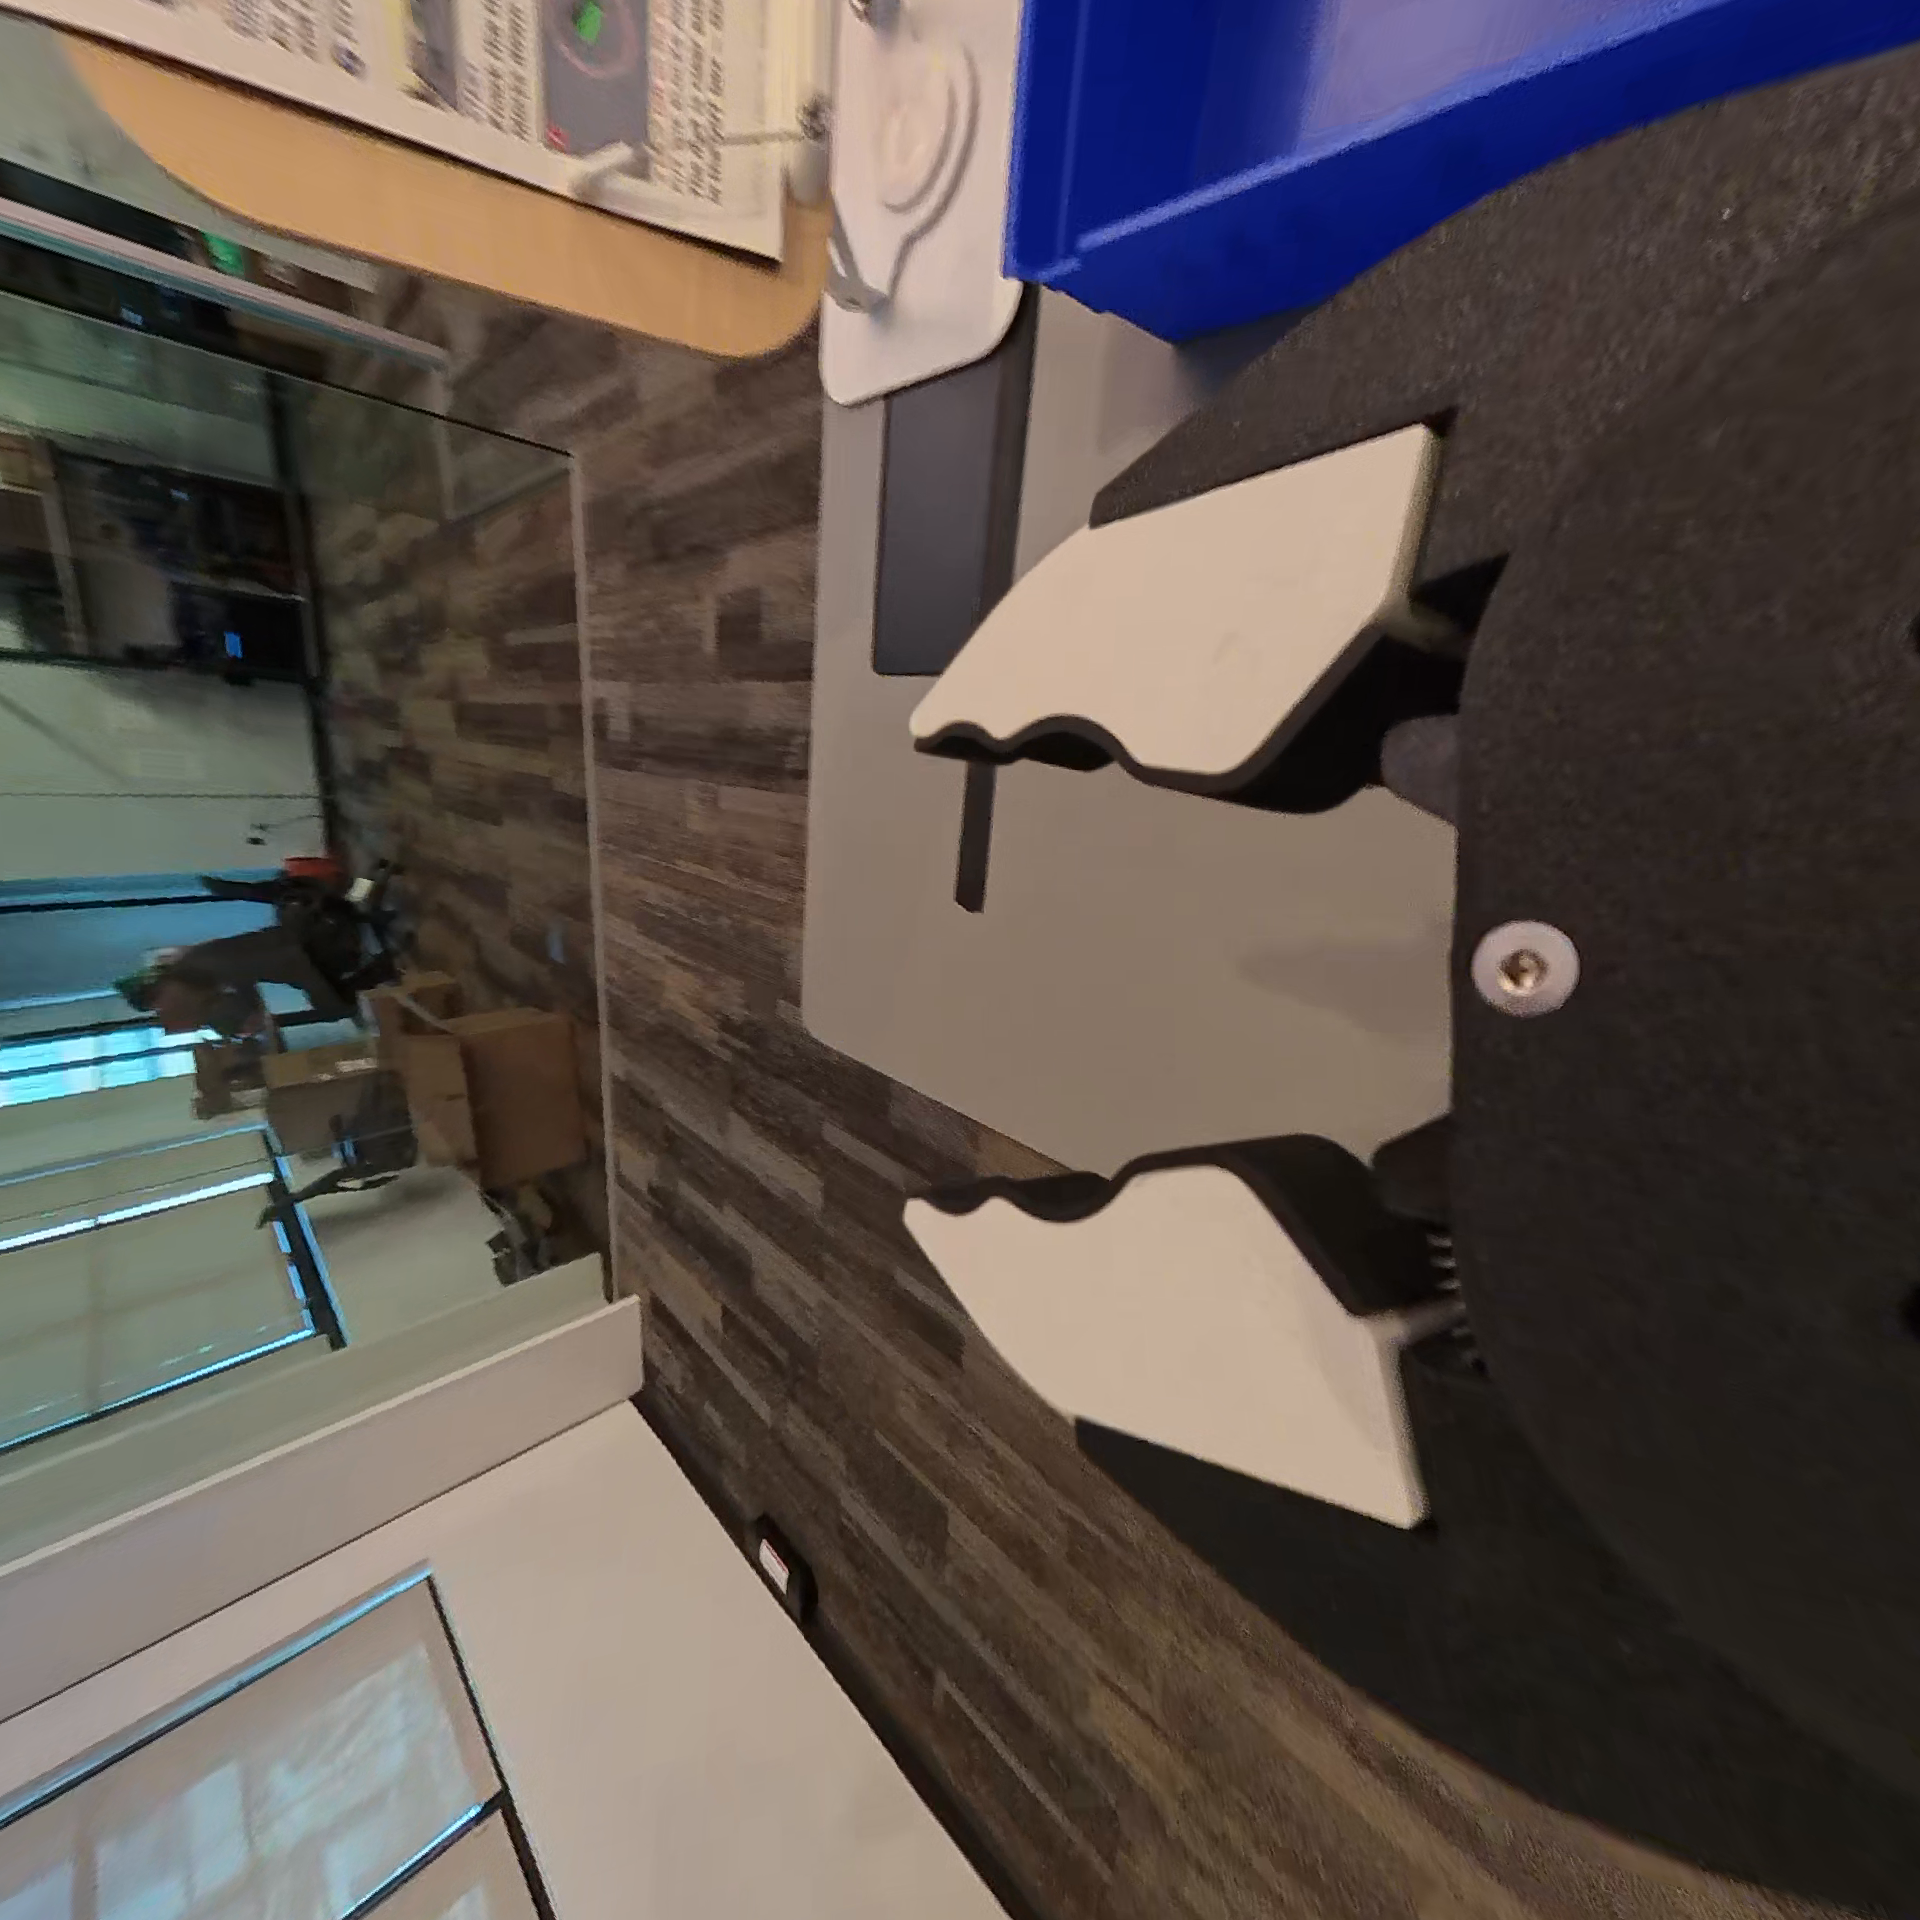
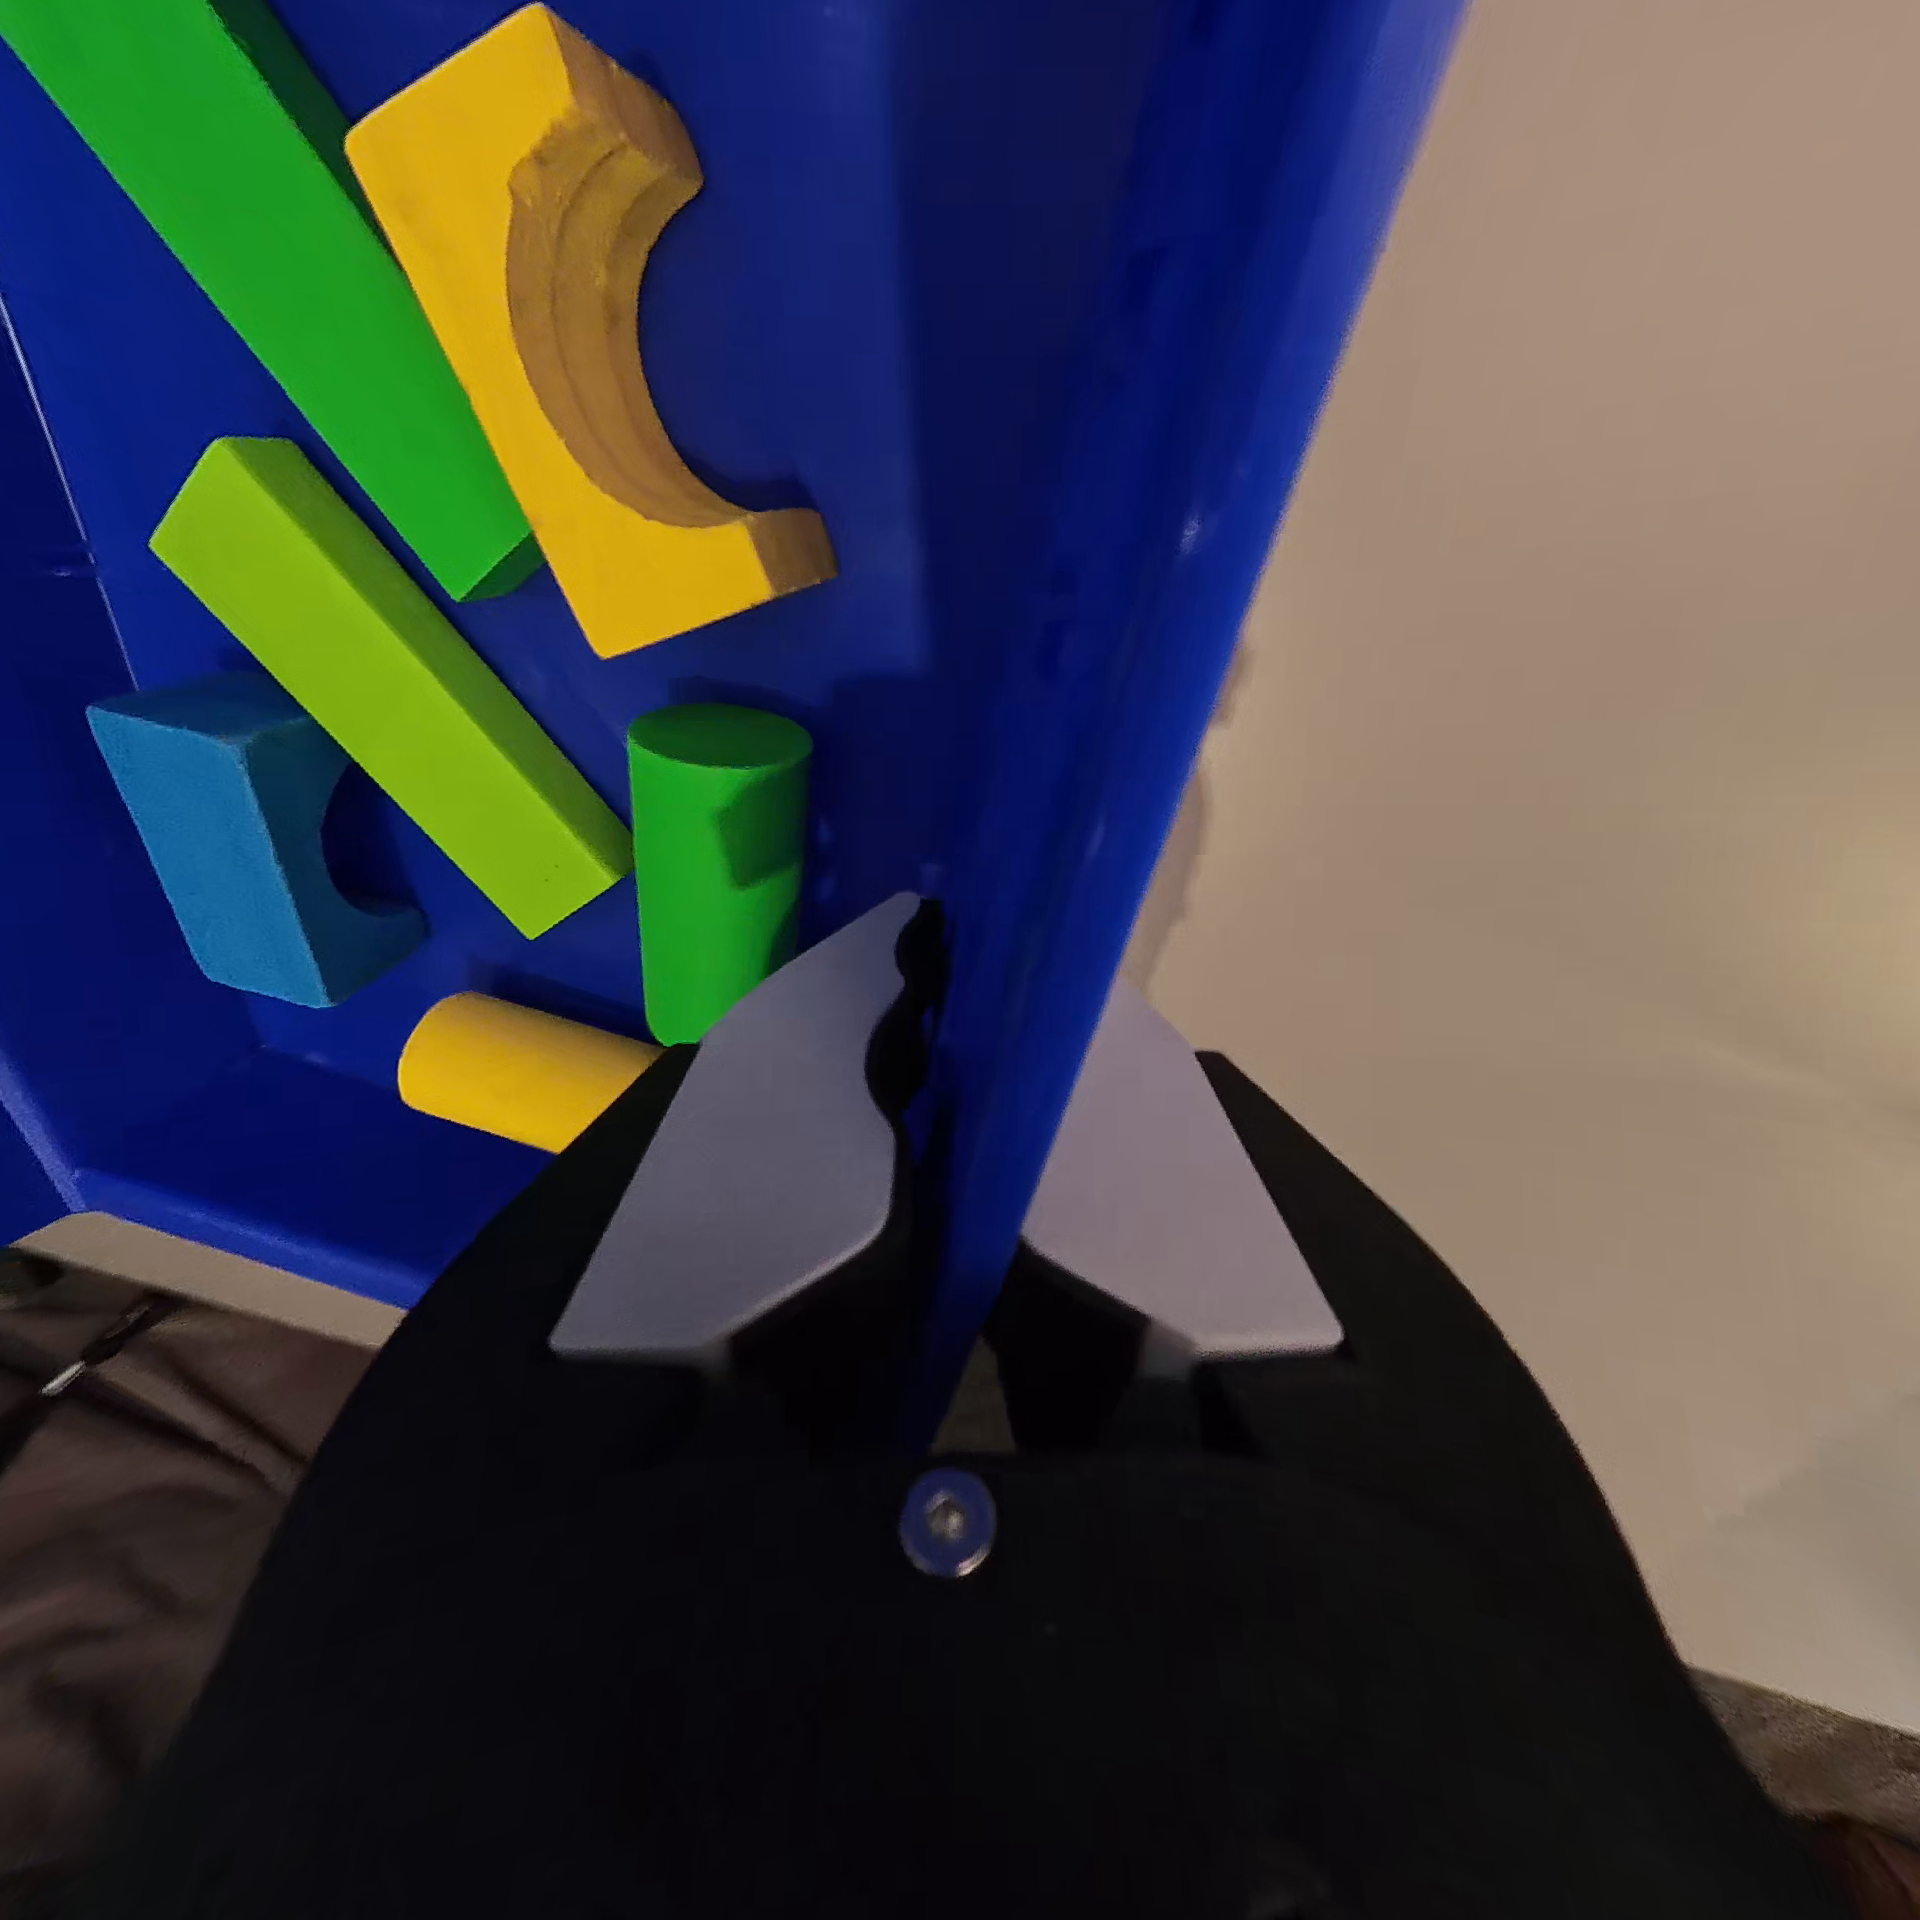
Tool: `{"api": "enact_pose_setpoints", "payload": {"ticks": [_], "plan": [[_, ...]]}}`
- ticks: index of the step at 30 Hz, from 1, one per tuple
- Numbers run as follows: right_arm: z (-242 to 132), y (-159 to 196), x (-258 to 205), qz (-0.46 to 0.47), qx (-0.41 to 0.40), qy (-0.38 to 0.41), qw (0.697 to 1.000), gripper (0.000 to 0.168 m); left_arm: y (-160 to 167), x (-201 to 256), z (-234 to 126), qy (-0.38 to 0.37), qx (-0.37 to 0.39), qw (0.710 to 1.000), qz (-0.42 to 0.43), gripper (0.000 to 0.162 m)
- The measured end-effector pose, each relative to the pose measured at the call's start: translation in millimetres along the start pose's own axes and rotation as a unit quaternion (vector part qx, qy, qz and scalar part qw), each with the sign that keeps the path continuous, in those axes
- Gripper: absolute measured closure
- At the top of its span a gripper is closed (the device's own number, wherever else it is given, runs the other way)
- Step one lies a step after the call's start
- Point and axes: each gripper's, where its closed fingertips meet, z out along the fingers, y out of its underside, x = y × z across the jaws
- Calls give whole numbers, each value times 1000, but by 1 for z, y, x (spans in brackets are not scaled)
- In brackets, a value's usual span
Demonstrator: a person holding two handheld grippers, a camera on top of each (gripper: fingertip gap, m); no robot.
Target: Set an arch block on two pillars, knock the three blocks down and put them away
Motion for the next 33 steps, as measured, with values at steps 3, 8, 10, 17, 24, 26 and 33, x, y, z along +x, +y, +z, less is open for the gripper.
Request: {"api": "enact_pose_setpoints", "payload": {"ticks": [3, 8, 10, 17, 24, 26, 33], "plan": [[-39, -11, -17, -11, 5, 10, 1000, 163, -6, -5, -4, -1, 19, 1000, -18, 85], [-95, -55, -85, -58, 15, 8, 998, 163, -9, -11, -7, -11, 27, 999, -19, 83], [-103, -74, -124, -80, 12, -9, 997, 163, -10, -16, -9, -21, 26, 999, -11, 82], [-75, -138, -274, -179, 2, -63, 982, 162, -10, -53, -29, -105, 7, 993, 57, 93], [-26, -174, -405, -259, -33, -65, 963, 161, -21, -43, -50, -76, 13, 995, 65, 91], [-16, -178, -438, -275, -42, -75, 958, 161, -18, -36, -50, -57, 0, 996, 65, 89], [24, -187, -514, -289, -43, -98, 951, 161, -2, -49, -55, -28, -37, 998, 36, 87]]}}
